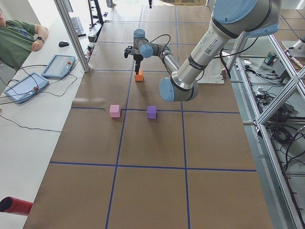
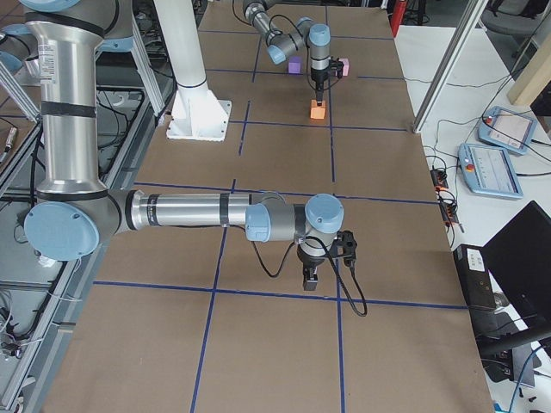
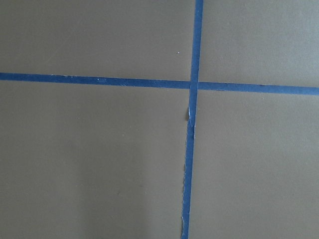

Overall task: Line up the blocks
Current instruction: 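Lower the left gripper and close it on the orange cube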

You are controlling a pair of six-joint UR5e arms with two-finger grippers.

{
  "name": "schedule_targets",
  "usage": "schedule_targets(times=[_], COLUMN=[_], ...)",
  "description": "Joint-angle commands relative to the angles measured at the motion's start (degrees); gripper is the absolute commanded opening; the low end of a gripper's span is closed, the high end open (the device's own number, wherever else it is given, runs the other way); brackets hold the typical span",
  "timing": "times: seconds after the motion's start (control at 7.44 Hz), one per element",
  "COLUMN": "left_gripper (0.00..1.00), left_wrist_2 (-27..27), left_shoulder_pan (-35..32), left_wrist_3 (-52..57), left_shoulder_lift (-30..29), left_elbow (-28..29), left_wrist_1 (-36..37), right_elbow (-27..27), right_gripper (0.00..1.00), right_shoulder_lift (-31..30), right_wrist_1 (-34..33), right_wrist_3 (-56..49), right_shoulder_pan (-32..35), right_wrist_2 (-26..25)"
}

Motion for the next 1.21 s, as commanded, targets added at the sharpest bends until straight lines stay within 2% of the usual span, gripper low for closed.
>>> schedule_targets(times=[0.0, 0.27, 0.54, 1.08], left_gripper=[1.0, 1.0, 1.0, 0.99], left_wrist_2=[0.58, 0.49, 0.49, 0.58], left_shoulder_pan=[0.9, 1.69, 2.04, 2.22], left_wrist_3=[-0.04, -0.65, -3.02, -3.12], left_shoulder_lift=[0.17, 0.52, 0.52, 0.08], left_elbow=[0.68, 1.55, 4.27, 5.42], left_wrist_1=[-0.36, -0.98, -5.53, -6.26], right_elbow=[0.0, 0.0, 0.0, 0.0], right_gripper=[1.0, 1.0, 1.0, 1.0], right_shoulder_lift=[0.06, -0.03, -0.03, -0.03], right_wrist_1=[0.0, 0.0, 0.0, 0.0], right_wrist_3=[0.0, 0.0, 0.0, 0.0], right_shoulder_pan=[0.02, 0.02, 0.02, 0.02], right_wrist_2=[-0.05, -0.05, -0.05, -0.05])
